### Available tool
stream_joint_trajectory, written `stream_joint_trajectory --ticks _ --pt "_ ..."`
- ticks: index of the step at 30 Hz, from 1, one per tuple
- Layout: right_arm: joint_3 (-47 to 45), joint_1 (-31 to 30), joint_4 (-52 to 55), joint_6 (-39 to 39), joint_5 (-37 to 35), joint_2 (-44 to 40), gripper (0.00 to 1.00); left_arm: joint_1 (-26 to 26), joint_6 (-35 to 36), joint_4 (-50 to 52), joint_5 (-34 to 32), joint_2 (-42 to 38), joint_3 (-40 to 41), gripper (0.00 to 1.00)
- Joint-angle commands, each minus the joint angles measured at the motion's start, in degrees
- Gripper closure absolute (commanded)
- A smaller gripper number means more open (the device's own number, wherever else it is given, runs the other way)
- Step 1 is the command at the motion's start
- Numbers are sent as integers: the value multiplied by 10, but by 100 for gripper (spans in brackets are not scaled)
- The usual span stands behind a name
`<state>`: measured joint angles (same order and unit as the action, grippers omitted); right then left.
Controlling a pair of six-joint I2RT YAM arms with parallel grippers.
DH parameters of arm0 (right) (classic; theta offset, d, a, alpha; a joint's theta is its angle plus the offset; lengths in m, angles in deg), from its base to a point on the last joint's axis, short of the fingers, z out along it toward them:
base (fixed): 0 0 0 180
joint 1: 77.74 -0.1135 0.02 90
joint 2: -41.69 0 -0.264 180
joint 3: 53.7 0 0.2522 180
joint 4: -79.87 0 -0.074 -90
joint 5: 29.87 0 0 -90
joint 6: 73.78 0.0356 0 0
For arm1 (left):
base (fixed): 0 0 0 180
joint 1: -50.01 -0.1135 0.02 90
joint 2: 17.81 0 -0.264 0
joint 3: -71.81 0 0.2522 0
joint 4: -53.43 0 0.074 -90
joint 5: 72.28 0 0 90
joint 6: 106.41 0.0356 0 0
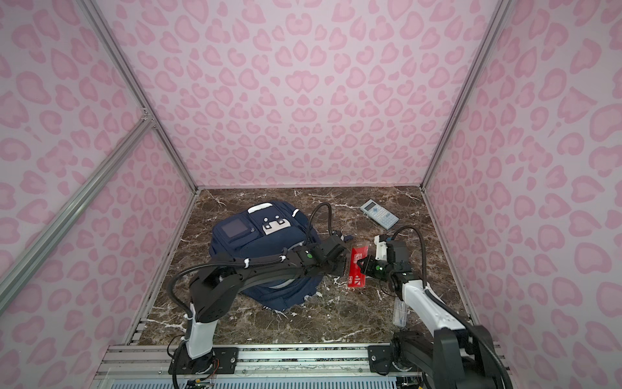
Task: Pack books, pencil case, and school supplies into a backpack
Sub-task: Pick up the loose stationery at the center of the table.
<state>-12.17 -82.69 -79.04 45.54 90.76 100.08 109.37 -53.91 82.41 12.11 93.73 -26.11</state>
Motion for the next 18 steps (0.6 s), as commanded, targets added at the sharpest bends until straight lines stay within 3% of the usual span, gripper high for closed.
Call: stream_joint_trajectory --ticks 1,5,6,10,15,18 --pt "-1 0 94 12 -95 -108 100 4 29 22 -13 -73 -6 66" --pt "20 1 151 24 -88 -199 100 5 83 102 -42 -165 10 40" --pt "27 0 159 26 -74 -205 100 5 105 136 -57 -185 18 37" --pt "48 -34 168 40 -39 -213 100 5 159 229 -167 -255 86 36" --pt "59 -163 136 71 -79 -184 100 -4 172 281 -218 -290 145 22" --pt "53 -230 100 93 -115 -167 100 -9 167 308 -261 -268 142 21"
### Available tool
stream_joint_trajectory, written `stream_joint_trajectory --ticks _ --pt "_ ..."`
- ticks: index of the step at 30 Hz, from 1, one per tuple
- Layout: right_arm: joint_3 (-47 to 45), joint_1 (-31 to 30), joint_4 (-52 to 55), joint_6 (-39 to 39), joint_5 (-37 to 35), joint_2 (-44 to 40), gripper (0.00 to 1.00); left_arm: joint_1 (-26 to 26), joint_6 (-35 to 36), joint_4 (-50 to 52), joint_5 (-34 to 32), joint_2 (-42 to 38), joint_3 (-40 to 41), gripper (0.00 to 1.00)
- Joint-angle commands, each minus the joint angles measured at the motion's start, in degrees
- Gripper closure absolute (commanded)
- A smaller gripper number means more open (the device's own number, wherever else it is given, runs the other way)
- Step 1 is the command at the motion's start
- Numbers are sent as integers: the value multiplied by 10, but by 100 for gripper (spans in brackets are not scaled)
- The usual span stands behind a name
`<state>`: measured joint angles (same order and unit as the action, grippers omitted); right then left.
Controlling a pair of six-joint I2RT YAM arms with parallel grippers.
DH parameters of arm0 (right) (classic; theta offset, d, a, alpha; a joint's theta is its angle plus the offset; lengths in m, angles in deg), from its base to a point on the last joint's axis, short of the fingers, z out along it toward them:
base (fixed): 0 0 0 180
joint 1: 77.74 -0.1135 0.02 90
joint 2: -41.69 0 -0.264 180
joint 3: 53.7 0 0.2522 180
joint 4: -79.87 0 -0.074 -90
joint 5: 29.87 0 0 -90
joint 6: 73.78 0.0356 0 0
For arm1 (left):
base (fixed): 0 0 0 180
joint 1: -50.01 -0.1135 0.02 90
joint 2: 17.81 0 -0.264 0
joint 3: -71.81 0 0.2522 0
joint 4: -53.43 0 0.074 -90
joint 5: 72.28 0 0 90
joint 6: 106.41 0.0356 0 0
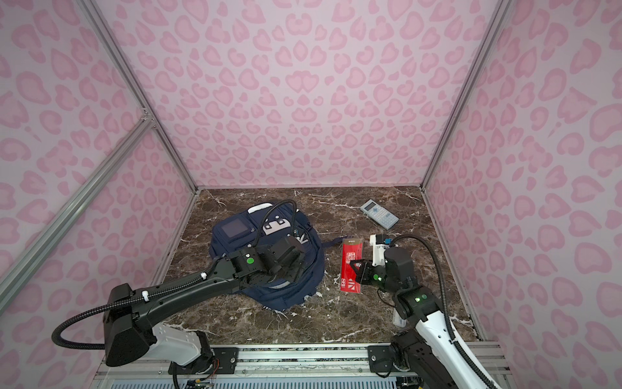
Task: Pack books, pencil case, and school supplies into a backpack
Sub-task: Open the student bag at the center of the table, then place the loose stationery in the student bag.
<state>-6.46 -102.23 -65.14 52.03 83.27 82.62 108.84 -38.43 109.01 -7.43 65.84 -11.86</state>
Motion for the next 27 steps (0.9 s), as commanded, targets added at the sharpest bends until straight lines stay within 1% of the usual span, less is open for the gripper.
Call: stream_joint_trajectory --ticks 1,3,4,6,7,8,11,13,16,18,21,25,27 --pt "-6 -50 -47 32 -49 14 100 -8 10 48 -85 23 -5 21" --pt "-9 -70 -63 39 -53 30 100 -20 10 52 -111 54 -13 25" --pt "-14 -80 -80 48 -49 37 100 -26 8 62 -126 72 -25 37" --pt "-34 -99 -130 73 -37 45 100 -28 16 57 -146 97 -39 69" --pt "-46 -111 -157 87 -38 49 100 -32 22 49 -140 101 -46 93" --pt "-54 -124 -175 98 -44 55 100 -38 25 46 -132 102 -56 96" --pt "-53 -155 -193 104 -64 86 100 -48 36 30 -101 80 -85 96" --pt "-53 -169 -224 114 -65 111 100 -59 39 15 -60 50 -92 97" --pt "-63 -184 -343 155 -40 171 100 -83 36 -21 22 3 -89 96" --pt "-50 -191 -400 172 -30 228 100 -98 30 -28 59 -18 -91 96" --pt "23 -193 -411 158 -11 335 100 -107 28 -30 79 -39 -97 97" --pt "124 -197 -530 183 25 509 100 -118 30 -33 104 -48 -96 96" --pt "182 -201 -549 192 3 589 100 -122 31 -34 105 -49 -99 96"
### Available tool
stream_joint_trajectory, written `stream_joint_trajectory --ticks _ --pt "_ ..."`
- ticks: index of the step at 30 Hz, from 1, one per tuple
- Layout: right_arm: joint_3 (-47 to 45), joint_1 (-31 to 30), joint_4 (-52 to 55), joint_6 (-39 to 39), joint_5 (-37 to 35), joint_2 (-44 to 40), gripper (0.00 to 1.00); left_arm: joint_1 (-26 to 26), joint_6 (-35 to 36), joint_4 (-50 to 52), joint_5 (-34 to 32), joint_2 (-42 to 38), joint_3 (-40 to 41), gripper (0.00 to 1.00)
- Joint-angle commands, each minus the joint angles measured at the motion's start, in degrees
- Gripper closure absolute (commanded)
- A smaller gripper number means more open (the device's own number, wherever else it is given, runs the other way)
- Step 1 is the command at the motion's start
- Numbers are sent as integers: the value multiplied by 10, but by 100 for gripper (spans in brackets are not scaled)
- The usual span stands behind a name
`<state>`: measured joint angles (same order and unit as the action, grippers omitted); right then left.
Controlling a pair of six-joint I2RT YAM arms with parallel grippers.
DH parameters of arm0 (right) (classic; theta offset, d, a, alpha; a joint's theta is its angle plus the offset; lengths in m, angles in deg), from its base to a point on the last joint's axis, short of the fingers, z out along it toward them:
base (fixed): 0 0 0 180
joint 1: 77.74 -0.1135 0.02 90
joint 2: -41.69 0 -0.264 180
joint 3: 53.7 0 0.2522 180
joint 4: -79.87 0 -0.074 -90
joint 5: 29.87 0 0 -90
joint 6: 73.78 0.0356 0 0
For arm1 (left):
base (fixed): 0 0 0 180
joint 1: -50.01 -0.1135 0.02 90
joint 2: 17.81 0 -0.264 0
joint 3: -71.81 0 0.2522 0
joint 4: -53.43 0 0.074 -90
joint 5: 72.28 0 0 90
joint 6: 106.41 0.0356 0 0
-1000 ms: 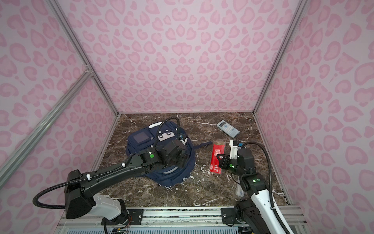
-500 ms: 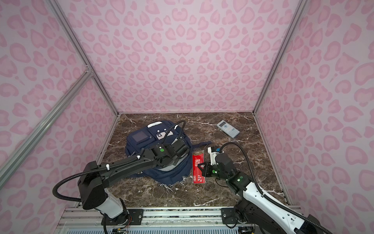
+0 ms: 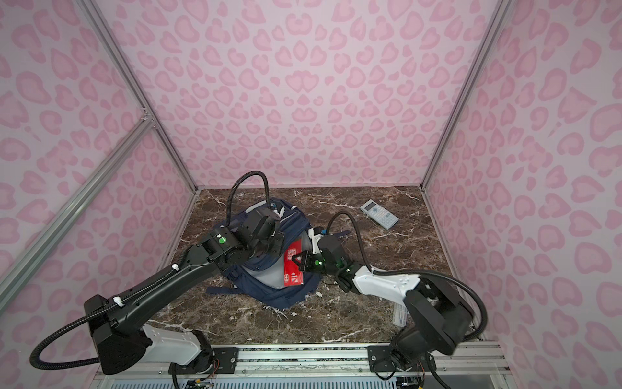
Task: Pack books, pencil case, and school supplies into a backpack
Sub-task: Place the loose stationery in the student bag.
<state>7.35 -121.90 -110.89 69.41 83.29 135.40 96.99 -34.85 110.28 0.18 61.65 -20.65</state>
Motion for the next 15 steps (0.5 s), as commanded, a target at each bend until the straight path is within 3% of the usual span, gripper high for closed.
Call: stream_joint_trajectory --ticks 1,4,6,7,9,12,15 --pt "70 -9 -97 24 -26 99 100 -7 -2 -46 29 -7 -16 96" --pt "144 -27 -121 36 -106 191 100 -13 4 -43 34 -7 -31 96" --pt "199 -39 -124 31 -119 233 97 -14 6 -45 37 -9 -32 97" --pt "223 -42 -113 30 -122 249 89 -15 6 -48 37 -10 -26 97" --pt "236 -41 -104 36 -114 263 60 -18 3 -58 40 -15 -10 97" --pt "164 -38 -88 18 -132 214 33 -26 -5 -90 53 -26 34 97" --pt "111 -33 40 -35 -149 129 20 -30 -15 -128 77 -30 67 97"
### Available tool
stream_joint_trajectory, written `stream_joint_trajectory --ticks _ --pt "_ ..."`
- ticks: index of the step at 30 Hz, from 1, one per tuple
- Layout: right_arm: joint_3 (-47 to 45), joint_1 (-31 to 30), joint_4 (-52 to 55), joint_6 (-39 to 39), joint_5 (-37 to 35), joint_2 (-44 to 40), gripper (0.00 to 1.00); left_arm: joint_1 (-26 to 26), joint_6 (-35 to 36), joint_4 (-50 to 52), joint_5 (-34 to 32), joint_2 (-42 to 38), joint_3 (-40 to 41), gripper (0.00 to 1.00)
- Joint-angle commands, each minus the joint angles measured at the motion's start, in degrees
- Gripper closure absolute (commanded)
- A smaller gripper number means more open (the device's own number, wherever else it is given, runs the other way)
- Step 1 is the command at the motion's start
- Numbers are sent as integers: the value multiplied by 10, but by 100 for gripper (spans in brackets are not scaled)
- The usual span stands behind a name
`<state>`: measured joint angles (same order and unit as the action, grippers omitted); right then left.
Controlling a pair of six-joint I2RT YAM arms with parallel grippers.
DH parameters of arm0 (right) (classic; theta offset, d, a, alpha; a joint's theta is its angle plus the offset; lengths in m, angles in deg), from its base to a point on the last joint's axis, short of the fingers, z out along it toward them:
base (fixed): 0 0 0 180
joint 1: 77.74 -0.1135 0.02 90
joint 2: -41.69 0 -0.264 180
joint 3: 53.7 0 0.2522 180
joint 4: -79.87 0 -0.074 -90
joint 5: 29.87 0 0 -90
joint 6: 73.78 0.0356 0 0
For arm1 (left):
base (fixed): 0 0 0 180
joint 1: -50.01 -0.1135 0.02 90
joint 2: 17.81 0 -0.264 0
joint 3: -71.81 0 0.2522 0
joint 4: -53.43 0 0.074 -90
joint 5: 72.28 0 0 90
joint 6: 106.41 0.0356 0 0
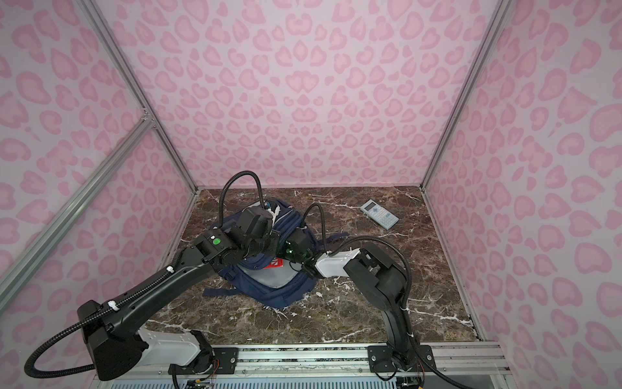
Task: Pack books, pencil case, and school supplies into a backpack
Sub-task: Place the loose stationery in the student bag, then close the student bag at the center of the table.
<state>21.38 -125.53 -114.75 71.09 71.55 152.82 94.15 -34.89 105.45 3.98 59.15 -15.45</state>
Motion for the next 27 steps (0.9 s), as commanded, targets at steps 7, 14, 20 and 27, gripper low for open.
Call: stream_joint_trajectory --ticks 7,14,20,27 --pt "-123 8 301 -128 -66 -200 11 -1 -21 -138 105 27 32 97" --pt "-221 55 377 -165 -73 -342 13 18 -8 -164 152 69 20 97" --pt "-239 130 539 -174 -119 -472 9 32 -11 -190 156 95 24 97" --pt "-247 280 677 -190 -220 -591 2 67 -24 -204 151 113 30 76"
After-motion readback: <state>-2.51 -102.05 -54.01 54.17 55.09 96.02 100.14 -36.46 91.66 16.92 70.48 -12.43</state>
